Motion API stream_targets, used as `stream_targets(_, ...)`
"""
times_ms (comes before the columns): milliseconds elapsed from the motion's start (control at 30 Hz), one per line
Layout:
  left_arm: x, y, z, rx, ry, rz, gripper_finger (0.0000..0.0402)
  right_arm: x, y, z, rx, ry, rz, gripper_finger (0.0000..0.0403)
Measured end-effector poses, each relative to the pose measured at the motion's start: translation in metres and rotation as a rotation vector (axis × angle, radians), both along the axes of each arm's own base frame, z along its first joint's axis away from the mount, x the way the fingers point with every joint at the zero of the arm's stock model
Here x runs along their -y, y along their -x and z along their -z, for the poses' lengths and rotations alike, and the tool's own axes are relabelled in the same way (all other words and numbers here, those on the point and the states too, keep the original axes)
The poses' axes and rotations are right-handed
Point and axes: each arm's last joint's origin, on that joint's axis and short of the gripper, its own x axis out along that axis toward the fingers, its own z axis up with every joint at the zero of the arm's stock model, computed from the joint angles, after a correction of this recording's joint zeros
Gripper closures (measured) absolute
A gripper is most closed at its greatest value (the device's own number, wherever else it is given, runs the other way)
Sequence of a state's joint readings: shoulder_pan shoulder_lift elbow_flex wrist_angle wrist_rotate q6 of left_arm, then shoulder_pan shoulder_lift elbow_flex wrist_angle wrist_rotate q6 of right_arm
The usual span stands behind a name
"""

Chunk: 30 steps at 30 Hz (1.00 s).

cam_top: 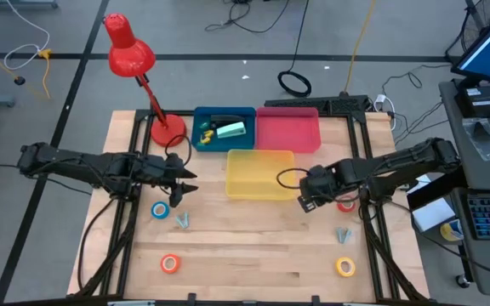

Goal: Pick and place Stapler, Stapler remover, tape
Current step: Put the red tape into the pink bin

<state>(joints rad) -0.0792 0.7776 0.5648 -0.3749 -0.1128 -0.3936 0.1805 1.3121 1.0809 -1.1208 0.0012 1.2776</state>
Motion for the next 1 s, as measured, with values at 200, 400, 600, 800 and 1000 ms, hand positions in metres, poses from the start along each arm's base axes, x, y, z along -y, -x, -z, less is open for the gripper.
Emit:
stream_targets(200,-0.001,-0.001,-0.002,0.023,-0.045,-0.019,0.0179,-0.002,0.025,0.000,-0.249,0.041,0.213,0.0360)
stream_targets(400,-0.001,-0.001,-0.002,0.028,-0.049,-0.031,0.0179,-0.003,0.031,0.005,-0.301,0.061,0.255,0.0360)
stream_targets(600,-0.001,-0.002,-0.002,0.029,-0.047,-0.032,0.0179,-0.003,0.044,0.034,-0.412,0.010,0.298,0.0360)
stream_targets(800,-0.001,-0.002,-0.003,0.040,-0.041,-0.036,0.0179,-0.004,0.044,0.062,-0.360,-0.050,0.308,0.0360)
stream_targets(1000,-0.001,-0.002,-0.003,0.040,-0.036,-0.039,0.0179,-0.002,0.051,0.075,-0.382,-0.038,0.351,0.0360)
